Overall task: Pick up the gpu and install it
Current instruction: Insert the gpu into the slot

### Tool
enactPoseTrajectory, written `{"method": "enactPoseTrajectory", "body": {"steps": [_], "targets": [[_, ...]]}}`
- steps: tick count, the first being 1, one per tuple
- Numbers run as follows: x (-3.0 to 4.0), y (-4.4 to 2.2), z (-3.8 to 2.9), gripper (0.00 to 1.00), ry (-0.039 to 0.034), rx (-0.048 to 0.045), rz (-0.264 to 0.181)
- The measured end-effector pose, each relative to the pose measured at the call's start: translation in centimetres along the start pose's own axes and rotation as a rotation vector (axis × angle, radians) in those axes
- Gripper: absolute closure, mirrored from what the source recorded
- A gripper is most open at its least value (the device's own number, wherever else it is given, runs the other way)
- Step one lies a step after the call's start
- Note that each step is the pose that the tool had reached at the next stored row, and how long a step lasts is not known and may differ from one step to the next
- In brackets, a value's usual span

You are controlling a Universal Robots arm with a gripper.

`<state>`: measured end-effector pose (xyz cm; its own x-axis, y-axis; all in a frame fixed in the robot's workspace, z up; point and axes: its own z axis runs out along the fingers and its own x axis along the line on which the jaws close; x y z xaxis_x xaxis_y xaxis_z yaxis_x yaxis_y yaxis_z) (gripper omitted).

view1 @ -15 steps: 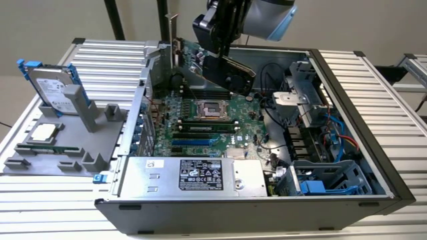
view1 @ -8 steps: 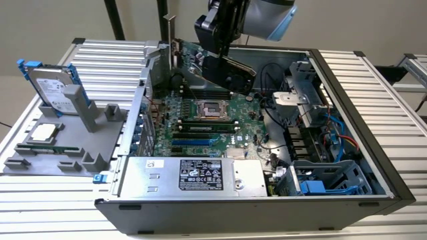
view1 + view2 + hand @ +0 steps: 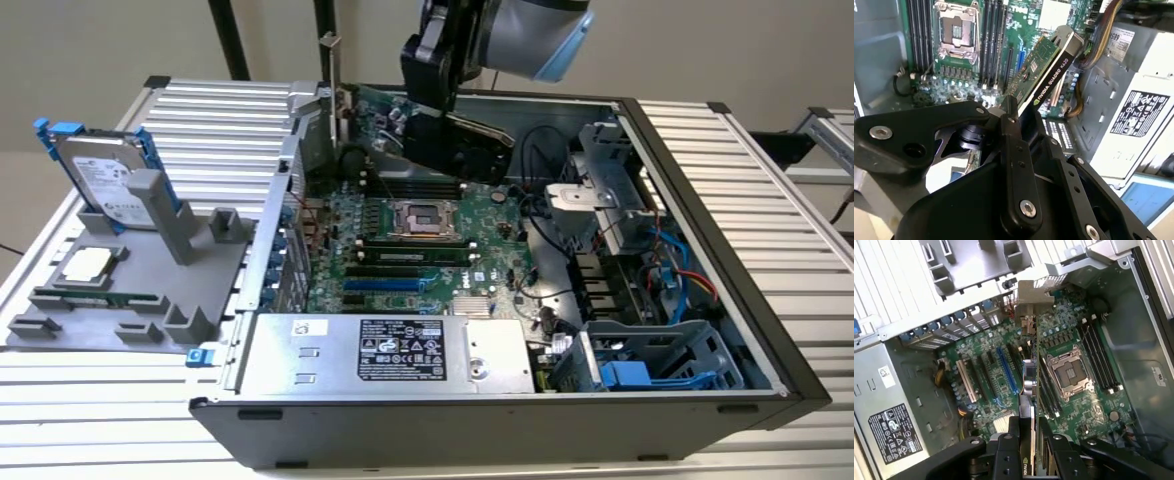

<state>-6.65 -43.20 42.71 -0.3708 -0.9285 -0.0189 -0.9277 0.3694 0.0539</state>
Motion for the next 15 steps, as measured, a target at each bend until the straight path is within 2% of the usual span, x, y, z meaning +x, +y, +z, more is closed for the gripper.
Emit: {"method": "enactPoseTrajectory", "body": {"steps": [15], "targets": [[-0.04,-0.10,0.07,1.00,0.0137,-0.0048,-0.253]]}}
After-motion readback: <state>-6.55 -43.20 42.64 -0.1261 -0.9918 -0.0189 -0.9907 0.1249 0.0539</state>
